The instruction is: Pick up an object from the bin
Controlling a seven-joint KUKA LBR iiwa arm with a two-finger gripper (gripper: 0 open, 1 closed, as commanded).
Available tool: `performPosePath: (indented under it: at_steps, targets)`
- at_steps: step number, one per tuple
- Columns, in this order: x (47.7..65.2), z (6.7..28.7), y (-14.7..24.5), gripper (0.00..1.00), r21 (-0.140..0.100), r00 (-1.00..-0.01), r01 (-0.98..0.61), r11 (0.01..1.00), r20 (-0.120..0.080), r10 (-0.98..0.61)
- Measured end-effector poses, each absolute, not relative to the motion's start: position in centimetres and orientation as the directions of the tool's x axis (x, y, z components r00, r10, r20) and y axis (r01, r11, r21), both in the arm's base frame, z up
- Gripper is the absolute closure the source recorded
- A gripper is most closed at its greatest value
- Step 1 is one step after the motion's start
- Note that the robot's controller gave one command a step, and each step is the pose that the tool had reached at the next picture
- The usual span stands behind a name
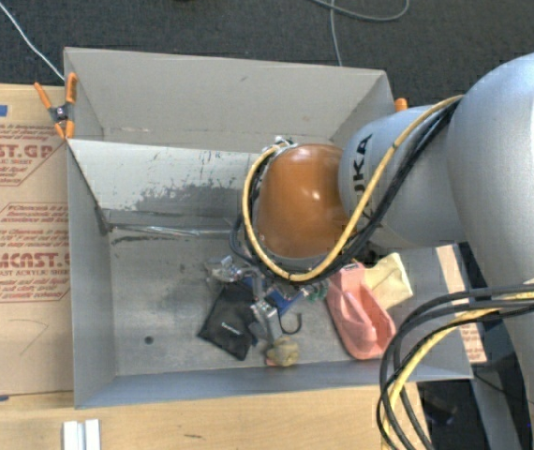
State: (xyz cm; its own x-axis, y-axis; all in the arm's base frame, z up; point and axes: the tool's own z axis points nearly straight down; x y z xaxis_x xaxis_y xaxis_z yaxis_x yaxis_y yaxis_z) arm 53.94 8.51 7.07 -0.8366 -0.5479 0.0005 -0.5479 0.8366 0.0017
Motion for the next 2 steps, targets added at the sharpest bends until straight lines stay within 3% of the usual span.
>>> performPosePath:
  at_steps: [1, 2]
  targets:
    - [53.83, 7.13, 8.21, 0.0, 0.004, -0.874, -0.486, 0.874, 0.0, -0.486]
    - [54.28, 7.42, 8.61, 1.0, -0.001, -0.85, -0.527, 0.85, -0.015, -0.527]
